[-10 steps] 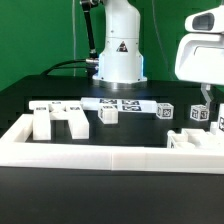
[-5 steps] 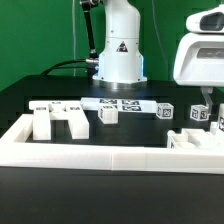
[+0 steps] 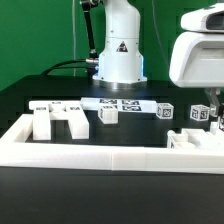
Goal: Assemble chair
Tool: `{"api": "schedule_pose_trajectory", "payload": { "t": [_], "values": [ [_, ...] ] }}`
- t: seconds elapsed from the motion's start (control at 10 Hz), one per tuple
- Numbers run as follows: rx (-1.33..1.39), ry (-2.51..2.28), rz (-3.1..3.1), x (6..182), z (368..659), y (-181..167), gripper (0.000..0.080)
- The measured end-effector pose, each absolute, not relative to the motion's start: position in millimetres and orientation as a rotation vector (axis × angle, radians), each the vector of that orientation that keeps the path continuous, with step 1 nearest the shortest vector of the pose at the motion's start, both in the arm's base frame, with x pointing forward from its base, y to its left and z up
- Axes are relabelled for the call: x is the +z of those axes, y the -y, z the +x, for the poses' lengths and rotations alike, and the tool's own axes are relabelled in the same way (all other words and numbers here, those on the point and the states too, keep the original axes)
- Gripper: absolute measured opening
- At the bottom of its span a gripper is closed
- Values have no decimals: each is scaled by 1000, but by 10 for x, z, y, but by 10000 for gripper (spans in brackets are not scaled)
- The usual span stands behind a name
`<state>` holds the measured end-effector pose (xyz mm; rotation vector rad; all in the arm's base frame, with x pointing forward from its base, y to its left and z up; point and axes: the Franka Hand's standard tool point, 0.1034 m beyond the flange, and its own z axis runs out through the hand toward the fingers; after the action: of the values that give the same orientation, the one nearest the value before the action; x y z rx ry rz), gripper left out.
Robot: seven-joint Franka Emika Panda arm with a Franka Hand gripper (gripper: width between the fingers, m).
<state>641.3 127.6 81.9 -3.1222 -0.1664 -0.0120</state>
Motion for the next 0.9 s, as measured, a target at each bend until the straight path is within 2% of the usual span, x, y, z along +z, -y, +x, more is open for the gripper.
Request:
{"api": "schedule_pose_trajectory", "payload": {
  "t": [0.1,0.6,0.9],
  "values": [
    [-12,139,-3123,818,6413,-1276,288],
    [-5,-327,-3105,814,6408,-1280,288],
    [-24,-768,-3018,805,6420,-1267,289]
  ]
}}
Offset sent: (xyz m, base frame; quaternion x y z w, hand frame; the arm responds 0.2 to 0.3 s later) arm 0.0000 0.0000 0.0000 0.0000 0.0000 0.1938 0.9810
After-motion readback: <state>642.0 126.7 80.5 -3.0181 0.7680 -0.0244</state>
